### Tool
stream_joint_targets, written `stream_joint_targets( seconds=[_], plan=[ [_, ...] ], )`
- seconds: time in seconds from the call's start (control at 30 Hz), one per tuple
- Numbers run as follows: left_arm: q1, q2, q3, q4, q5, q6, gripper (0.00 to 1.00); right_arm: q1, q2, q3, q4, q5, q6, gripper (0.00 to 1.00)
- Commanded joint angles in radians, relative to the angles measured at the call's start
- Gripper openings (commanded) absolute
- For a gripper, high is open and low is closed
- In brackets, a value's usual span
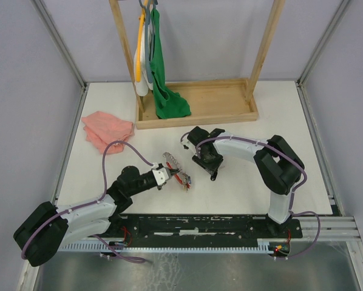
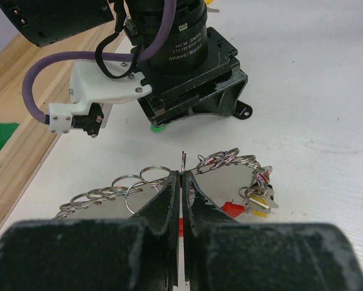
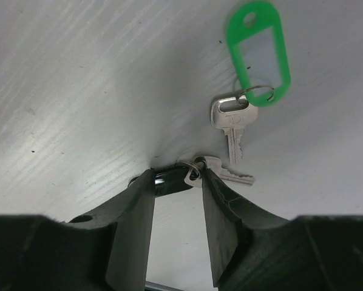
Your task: Put the keys on the keyring
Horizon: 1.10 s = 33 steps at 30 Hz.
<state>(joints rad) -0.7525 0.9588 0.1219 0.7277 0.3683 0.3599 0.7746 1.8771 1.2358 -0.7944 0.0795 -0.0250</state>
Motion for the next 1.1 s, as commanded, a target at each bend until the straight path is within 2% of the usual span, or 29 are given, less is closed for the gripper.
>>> stream_joint_targets(
  seconds=[0.0, 0.1, 0.2, 0.37, 0.47, 0.63, 0.8, 0.9, 1.07],
  plan=[
    [-0.001, -0.003, 0.006, 0.075, 0.013, -0.033, 0.03, 0.022, 0.021, 0.028, 0.028, 0.073, 0.001, 0.46],
    [-0.001, -0.002, 0.003, 0.079, 0.013, -0.032, 0.03, 0.025, 0.020, 0.027, 0.046, 0.082, -0.001, 0.46],
    [-0.001, -0.002, 0.003, 0.081, 0.012, -0.033, 0.03, 0.025, 0.020, 0.026, 0.058, 0.086, 0.003, 0.42],
    [0.000, -0.004, 0.002, 0.081, 0.012, -0.032, 0.03, 0.025, -0.011, 0.017, 0.058, 0.086, 0.013, 0.24],
    [-0.001, -0.005, 0.001, 0.081, 0.010, -0.032, 0.03, 0.025, -0.051, 0.004, 0.062, 0.088, 0.025, 0.17],
    [-0.001, -0.008, 0.001, 0.082, 0.007, -0.033, 0.03, 0.024, -0.124, -0.037, 0.131, 0.110, 0.076, 0.01],
    [-0.001, -0.017, -0.007, 0.095, 0.002, -0.035, 0.03, 0.025, -0.206, -0.144, 0.280, 0.094, 0.149, 0.01],
    [0.000, -0.017, -0.011, 0.100, -0.008, -0.038, 0.03, 0.025, -0.237, -0.179, 0.313, 0.081, 0.184, 0.01],
    [-0.001, -0.036, -0.018, 0.105, -0.043, -0.051, 0.03, 0.021, -0.213, -0.147, 0.353, -0.001, 0.163, 0.21]
  ],
)
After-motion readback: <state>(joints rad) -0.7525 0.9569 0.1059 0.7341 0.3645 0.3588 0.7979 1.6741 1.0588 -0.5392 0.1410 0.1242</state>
